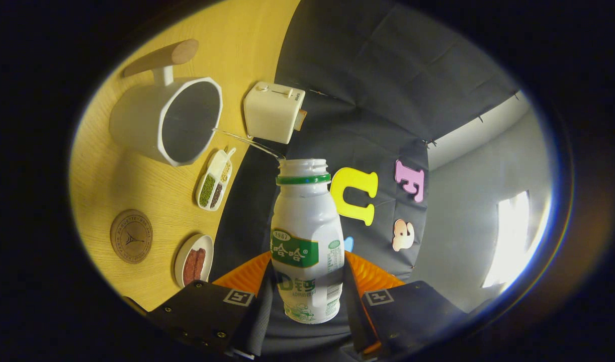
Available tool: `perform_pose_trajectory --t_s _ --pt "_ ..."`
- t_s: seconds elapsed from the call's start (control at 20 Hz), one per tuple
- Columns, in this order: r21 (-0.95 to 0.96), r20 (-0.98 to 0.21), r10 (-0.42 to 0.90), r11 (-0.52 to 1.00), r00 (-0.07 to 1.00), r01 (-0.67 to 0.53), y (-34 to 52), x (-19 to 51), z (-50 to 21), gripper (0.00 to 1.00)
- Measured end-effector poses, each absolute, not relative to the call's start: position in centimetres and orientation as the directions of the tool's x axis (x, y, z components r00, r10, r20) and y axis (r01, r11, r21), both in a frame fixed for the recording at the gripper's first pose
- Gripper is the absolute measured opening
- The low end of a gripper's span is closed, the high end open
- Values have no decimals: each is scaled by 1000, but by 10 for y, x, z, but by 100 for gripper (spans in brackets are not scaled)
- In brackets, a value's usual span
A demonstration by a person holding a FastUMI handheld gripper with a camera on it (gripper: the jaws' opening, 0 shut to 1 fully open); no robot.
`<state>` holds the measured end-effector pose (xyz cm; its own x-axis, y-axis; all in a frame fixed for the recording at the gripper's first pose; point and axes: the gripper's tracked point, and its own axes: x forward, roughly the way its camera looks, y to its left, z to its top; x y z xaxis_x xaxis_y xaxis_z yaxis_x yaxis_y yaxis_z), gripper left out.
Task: Take the bottle from table, then pour the juice into the cup, finally place the bottle on the coaster
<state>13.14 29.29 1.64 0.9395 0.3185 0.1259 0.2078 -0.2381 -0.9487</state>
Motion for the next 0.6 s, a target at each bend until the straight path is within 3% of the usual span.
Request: perform_pose_trajectory --t_s 0.6 --pt "-915 147 354 -307 923 263 302 130 13 65"
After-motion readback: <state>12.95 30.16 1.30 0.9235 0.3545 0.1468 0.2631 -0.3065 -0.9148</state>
